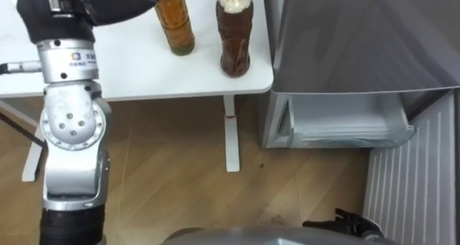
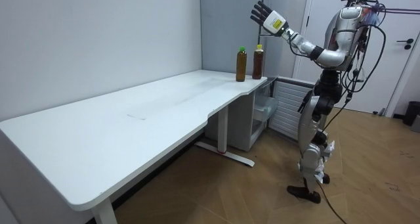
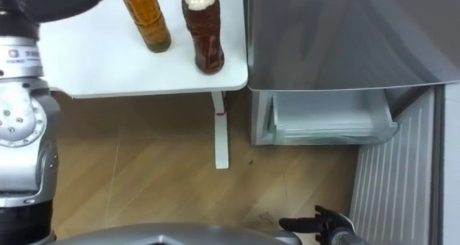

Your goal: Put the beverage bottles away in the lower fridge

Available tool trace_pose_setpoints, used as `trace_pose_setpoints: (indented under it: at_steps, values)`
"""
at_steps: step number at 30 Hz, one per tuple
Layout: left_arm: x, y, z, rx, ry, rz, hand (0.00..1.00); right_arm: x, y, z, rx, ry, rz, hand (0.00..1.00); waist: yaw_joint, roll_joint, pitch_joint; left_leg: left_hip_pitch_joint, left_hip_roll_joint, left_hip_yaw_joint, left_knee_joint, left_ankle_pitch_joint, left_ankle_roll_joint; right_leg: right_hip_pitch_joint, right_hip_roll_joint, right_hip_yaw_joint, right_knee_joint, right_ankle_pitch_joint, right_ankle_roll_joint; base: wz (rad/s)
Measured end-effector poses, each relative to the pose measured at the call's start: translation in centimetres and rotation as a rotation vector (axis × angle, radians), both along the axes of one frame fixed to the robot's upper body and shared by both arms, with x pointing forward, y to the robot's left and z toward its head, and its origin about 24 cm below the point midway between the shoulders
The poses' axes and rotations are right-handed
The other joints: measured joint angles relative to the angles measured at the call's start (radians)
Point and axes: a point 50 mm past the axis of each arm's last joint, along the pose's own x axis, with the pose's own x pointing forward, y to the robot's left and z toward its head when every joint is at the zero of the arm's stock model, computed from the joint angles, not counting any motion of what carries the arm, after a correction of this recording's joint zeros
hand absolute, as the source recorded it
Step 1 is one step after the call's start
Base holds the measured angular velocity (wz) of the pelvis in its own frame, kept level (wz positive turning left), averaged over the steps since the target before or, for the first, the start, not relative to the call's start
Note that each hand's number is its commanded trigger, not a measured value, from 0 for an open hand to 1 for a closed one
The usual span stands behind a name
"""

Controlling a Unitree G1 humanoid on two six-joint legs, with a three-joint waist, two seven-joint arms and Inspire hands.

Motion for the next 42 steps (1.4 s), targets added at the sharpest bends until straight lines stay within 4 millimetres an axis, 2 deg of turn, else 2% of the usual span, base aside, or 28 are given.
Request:
trace_pose_setpoints:
  at_steps: [8,21,29,42]
  values:
    - [0.4,-1.3,0.1,0.026,0.037,-0.180,0.00,0.3,0.2,0.0,0.004,-0.008,0.001,0.00,-0.024,-0.002,0.0011,0.002,0.001,0.020,0.000,0.000,0.000,0.000,0.000,0.020,0.000,0.000,0.000,-0.05]
    - [0.6,-2.8,-0.6,0.042,0.108,-0.322,0.00,0.4,0.4,-0.1,0.009,-0.009,-0.004,0.00,-0.025,-0.010,0.0066,0.008,0.002,0.029,-0.008,0.000,0.000,-0.001,0.000,0.036,0.000,0.001,-0.001,-0.01]
    - [0.8,-3.4,-1.3,0.017,0.162,-0.355,0.00,0.3,0.5,-0.1,0.010,0.001,-0.022,0.00,-0.024,-0.010,0.0067,0.007,0.003,0.030,-0.012,0.000,0.000,-0.013,0.001,0.044,0.001,0.001,-0.001,-0.01]
    - [1.7,-3.5,-3.7,-0.021,0.312,-0.353,0.00,0.2,0.6,-0.2,0.013,0.018,-0.009,0.00,-0.019,-0.015,0.0074,0.012,0.005,0.045,-0.018,0.000,0.000,-0.014,0.002,0.048,0.002,0.001,-0.001,-0.01]
